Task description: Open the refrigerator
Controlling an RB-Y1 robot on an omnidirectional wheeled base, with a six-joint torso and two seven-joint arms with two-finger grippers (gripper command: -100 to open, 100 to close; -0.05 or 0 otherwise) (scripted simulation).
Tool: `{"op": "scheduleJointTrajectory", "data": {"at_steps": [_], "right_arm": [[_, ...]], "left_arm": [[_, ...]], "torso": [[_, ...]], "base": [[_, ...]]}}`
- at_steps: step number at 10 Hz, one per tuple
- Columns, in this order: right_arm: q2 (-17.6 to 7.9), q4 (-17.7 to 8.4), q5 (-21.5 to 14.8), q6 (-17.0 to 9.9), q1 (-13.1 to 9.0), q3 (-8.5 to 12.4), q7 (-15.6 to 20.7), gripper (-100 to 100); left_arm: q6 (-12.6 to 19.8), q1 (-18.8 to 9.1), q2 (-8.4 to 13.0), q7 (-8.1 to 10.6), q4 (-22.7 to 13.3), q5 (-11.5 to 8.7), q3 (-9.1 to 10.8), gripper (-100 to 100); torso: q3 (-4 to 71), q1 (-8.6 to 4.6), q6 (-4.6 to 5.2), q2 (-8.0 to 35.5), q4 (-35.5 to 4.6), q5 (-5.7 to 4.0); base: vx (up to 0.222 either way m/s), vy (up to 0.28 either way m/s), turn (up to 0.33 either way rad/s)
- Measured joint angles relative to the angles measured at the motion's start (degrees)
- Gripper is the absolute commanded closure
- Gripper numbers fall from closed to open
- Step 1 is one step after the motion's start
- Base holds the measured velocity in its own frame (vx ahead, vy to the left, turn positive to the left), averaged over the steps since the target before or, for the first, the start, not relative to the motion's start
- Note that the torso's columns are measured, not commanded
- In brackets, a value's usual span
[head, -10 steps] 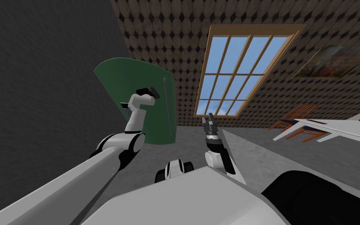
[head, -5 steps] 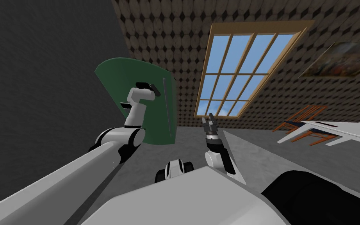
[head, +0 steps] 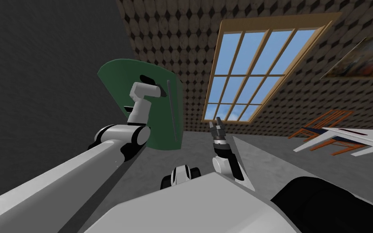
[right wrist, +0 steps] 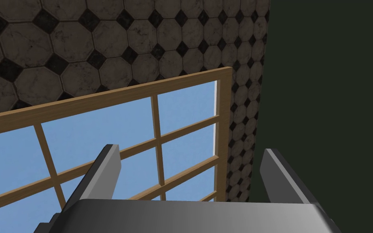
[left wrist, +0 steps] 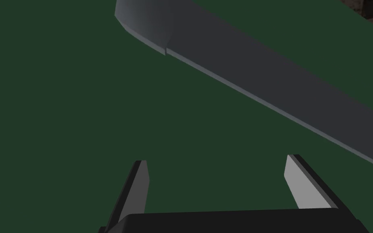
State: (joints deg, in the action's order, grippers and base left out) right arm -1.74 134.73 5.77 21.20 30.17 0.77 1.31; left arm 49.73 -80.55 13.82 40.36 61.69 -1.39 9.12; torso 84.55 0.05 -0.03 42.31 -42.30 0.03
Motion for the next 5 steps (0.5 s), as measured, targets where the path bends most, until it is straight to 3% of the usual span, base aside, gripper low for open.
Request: {"op": "scheduleJointTrajectory", "data": {"at_steps": [5], "right_arm": [[0.0,0.0,0.0,0.0,0.0,0.0,0.0,0]], "left_arm": [[6.8,-8.0,1.4,1.33,-6.3,0.5,1.04,-100]], "torso": [[0.0,-0.12,0.12,0.0,0.0,-0.08]], "base": [[0.031,-0.075,0.052]]}}
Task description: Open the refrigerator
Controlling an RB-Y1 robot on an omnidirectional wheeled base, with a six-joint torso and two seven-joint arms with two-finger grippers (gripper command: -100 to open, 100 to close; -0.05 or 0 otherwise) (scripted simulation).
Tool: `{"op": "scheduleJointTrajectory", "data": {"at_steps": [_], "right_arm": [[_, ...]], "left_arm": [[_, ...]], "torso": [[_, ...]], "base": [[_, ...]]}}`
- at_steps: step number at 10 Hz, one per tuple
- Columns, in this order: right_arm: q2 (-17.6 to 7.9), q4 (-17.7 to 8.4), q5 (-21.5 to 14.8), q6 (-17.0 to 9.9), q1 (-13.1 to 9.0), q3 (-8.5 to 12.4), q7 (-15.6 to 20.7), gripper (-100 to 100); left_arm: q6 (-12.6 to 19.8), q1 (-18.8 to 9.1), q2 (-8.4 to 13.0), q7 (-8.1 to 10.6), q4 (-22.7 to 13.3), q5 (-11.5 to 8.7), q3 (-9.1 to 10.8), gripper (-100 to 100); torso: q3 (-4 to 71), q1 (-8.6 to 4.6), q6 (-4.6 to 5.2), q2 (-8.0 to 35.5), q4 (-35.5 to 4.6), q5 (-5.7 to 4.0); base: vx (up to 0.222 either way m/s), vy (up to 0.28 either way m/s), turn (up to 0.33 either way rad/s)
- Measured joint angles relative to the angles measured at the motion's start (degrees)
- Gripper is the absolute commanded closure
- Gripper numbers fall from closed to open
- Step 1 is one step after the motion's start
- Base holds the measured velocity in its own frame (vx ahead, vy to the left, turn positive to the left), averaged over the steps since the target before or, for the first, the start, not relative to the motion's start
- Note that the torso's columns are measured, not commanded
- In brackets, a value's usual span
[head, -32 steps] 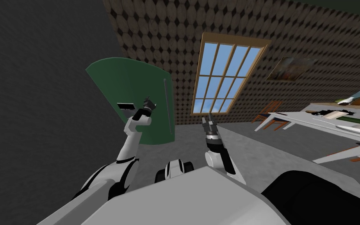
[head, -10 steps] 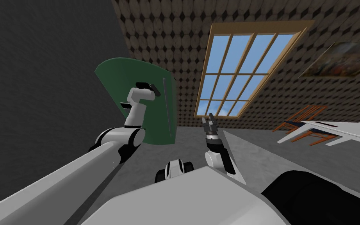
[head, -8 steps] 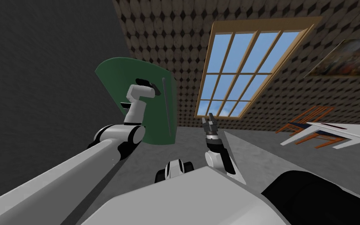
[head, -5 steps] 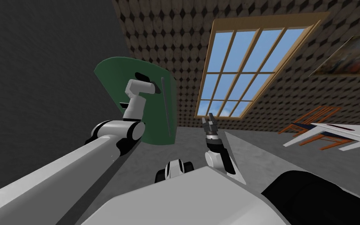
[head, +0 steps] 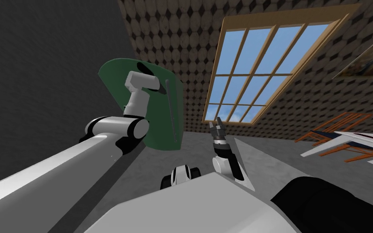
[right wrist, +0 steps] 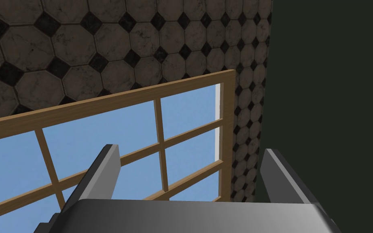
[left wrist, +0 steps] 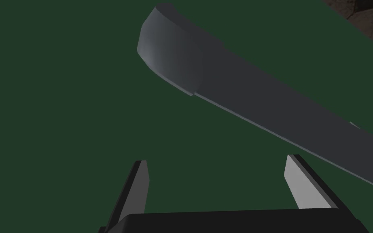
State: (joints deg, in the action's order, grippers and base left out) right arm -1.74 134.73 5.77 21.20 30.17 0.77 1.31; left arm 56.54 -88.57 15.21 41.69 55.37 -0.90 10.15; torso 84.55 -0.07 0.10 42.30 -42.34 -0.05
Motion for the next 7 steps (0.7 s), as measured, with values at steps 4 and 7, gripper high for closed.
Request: {"op": "scheduleJointTrajectory", "data": {"at_steps": [4,7], "right_arm": [[0.0,0.0,0.0,0.0,0.0,0.0,0.0,0],[0.0,0.0,0.0,0.0,0.0,0.0,0.0,0]], "left_arm": [[5.2,-6.1,1.3,0.95,-5.4,0.7,0.74,-100],[9.7,-10.4,2.6,1.54,-9.4,1.2,1.42,-100]], "torso": [[0.0,-0.31,0.19,0.0,-0.1,-0.16],[0.0,-0.57,0.36,0.1,-0.2,-0.32]], "base": [[0.028,-0.060,0.040],[0.034,-0.089,0.050]]}}
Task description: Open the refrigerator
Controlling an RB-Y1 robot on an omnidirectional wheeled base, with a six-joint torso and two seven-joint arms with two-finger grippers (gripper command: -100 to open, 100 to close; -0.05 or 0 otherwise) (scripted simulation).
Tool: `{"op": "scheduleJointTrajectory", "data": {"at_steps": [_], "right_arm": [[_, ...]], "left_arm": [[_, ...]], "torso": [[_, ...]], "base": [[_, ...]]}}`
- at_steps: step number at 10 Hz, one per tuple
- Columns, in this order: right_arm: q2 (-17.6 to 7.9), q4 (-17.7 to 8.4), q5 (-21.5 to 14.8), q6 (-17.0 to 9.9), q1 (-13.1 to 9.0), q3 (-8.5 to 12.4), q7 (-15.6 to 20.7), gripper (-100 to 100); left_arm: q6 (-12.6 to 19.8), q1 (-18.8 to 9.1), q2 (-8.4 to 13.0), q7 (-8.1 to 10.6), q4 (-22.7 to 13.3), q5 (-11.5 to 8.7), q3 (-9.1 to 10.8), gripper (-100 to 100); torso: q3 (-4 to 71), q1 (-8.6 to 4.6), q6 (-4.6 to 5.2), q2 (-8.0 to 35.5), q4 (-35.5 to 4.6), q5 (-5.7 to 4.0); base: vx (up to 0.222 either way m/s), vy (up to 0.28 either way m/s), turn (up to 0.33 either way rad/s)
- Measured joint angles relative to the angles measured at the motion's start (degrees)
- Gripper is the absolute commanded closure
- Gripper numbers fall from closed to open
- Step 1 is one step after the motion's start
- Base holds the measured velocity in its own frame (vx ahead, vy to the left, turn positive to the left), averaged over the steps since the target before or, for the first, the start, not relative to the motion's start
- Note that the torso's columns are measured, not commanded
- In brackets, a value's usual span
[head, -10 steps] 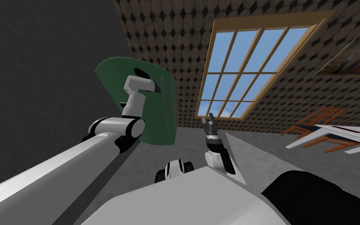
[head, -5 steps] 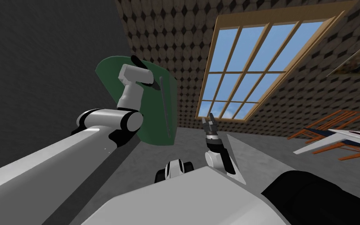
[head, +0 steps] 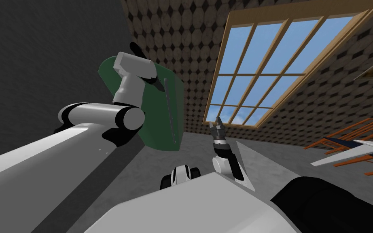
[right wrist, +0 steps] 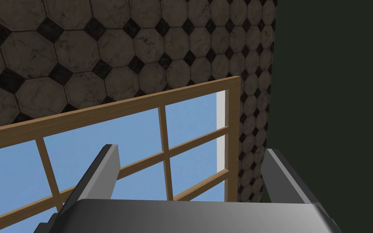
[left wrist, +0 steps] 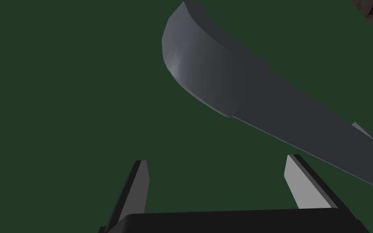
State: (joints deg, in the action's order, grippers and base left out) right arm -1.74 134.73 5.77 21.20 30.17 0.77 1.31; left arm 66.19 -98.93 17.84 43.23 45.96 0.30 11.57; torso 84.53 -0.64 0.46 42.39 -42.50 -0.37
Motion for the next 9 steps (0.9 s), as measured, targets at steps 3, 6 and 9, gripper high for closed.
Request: {"op": "scheduleJointTrajectory", "data": {"at_steps": [3,6,9], "right_arm": [[0.0,0.0,0.0,0.0,0.0,0.0,0.0,0],[0.0,0.0,0.0,0.0,0.0,0.0,0.0,0],[0.0,0.0,0.0,0.0,0.0,0.0,0.0,0]], "left_arm": [[3.4,-3.5,0.9,0.45,-2.9,0.5,0.44,-100],[6.2,-6.1,1.8,0.73,-5.3,1.0,0.88,-100],[8.6,-8.7,2.7,0.95,-7.8,1.5,1.18,-100]], "torso": [[-0.1,-0.21,0.04,0.2,-0.1,-0.10],[-0.2,-0.45,0.13,0.3,-0.2,-0.22],[-0.3,-0.68,0.27,0.4,-0.3,-0.36]], "base": [[0.015,-0.045,0.020],[0.023,-0.062,0.029],[0.023,-0.056,0.017]]}}
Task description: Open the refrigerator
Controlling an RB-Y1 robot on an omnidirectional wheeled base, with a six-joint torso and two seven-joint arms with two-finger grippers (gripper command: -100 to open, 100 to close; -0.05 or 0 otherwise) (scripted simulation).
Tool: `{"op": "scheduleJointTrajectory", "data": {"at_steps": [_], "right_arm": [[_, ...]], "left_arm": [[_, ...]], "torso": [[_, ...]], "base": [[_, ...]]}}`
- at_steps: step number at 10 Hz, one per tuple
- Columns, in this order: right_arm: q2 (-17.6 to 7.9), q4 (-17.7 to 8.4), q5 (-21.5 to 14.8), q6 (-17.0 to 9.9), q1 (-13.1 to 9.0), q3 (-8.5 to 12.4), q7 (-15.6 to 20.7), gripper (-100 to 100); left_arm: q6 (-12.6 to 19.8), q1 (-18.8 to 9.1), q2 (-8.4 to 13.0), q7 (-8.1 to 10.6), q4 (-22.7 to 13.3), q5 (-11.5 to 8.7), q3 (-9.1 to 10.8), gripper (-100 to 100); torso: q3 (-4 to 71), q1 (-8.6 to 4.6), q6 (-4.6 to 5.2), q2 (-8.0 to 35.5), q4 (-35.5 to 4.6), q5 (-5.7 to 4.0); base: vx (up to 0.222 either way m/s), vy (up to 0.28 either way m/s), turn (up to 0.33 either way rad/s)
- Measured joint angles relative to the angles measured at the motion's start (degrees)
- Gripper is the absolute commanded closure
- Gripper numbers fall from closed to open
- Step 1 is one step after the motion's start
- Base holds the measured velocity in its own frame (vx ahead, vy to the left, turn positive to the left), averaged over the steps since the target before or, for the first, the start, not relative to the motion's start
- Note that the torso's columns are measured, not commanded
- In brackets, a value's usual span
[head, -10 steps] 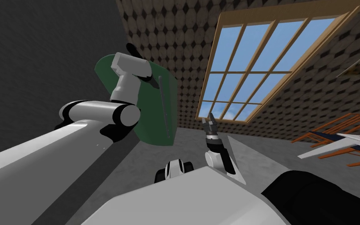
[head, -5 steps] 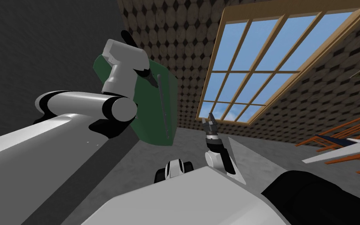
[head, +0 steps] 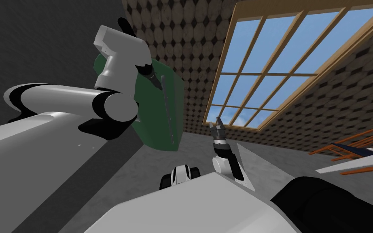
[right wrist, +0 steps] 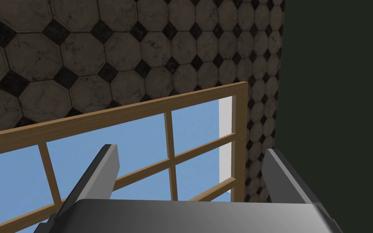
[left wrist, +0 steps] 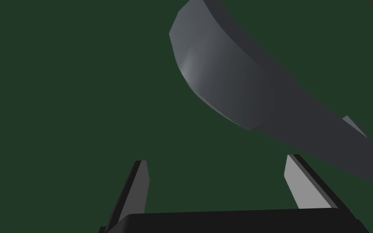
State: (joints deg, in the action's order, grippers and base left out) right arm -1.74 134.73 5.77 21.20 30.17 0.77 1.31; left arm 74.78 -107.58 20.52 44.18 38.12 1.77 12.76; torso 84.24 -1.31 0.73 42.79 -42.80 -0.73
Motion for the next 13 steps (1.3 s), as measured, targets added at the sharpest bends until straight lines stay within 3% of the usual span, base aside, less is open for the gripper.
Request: {"op": "scheduleJointTrajectory", "data": {"at_steps": [2,4,5,8,13], "right_arm": [[0.0,0.0,0.0,0.0,0.0,0.0,0.0,0],[0.0,0.0,0.0,0.0,0.0,0.0,0.0,0],[0.0,0.0,0.0,0.0,0.0,0.0,0.0,0],[0.0,0.0,0.0,0.0,0.0,0.0,0.0,0],[0.0,0.0,0.0,0.0,0.0,0.0,0.0,0]], "left_arm": [[1.3,-1.3,0.5,0.07,-1.5,0.3,0.19,-100],[0.7,0.2,0.9,0.33,-1.4,0.3,0.55,-100],[0.5,0.4,0.9,0.41,-1.4,0.3,0.60,100],[0.0,-0.1,0.3,-0.95,-2.2,-1.3,1.30,100],[0.5,-0.2,-0.8,-4.63,-1.2,-4.9,3.04,100]], "torso": [[0.0,-0.09,0.11,0.0,0.0,-0.07],[0.2,0.85,-0.37,-0.3,0.3,0.41],[0.3,1.07,-0.55,-0.4,0.4,0.60],[0.1,1.91,-0.76,-0.2,0.4,0.93],[0.4,0.90,-0.70,-0.6,0.6,0.58]], "base": [[0.015,-0.024,0.031],[0.043,0.077,0.052],[0.002,0.007,0.000],[-0.110,0.194,-0.045],[-0.189,0.265,-0.037]]}}
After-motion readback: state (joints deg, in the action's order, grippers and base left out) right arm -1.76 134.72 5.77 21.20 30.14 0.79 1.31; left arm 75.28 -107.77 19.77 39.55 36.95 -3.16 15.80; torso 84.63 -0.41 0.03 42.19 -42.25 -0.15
